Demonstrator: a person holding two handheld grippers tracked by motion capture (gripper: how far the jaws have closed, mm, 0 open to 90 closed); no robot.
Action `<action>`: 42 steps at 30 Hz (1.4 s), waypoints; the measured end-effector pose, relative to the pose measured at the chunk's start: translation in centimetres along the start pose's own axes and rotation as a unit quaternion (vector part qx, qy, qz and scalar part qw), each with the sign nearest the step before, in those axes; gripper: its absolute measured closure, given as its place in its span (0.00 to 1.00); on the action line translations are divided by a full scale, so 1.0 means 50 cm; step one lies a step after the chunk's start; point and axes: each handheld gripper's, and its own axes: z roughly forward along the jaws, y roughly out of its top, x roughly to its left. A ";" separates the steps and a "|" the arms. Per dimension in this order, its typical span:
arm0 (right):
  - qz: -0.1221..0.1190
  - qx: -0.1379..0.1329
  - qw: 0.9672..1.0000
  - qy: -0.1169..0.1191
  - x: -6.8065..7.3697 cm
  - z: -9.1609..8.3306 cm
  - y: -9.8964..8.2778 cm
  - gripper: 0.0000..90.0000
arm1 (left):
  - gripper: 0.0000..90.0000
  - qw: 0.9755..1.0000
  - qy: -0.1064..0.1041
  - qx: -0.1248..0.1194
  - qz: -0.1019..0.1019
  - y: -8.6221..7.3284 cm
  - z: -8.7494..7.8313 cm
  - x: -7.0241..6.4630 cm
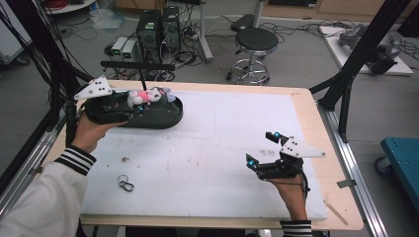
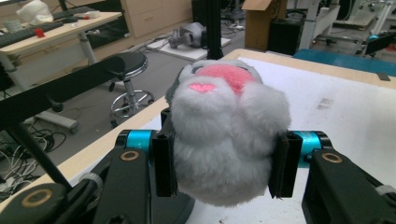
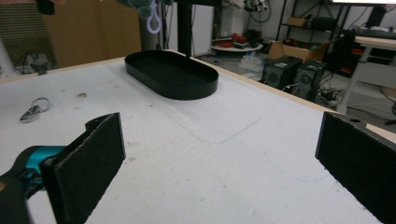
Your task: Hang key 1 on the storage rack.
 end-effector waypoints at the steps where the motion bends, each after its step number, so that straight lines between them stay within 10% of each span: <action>1: 0.000 -0.005 1.000 -0.003 -0.001 -0.004 -0.005 0.01 | 0.61 1.000 0.004 -0.003 -0.003 0.000 0.000 0.002; 26: 0.030 -0.073 0.989 -0.123 -0.005 -0.045 -0.102 0.01 | 0.61 0.995 0.086 -0.030 -0.028 -0.003 0.008 0.051; 42: 0.030 -0.079 0.987 -0.137 -0.004 -0.038 -0.138 0.01 | 0.61 0.991 0.119 -0.039 -0.037 0.013 0.035 0.065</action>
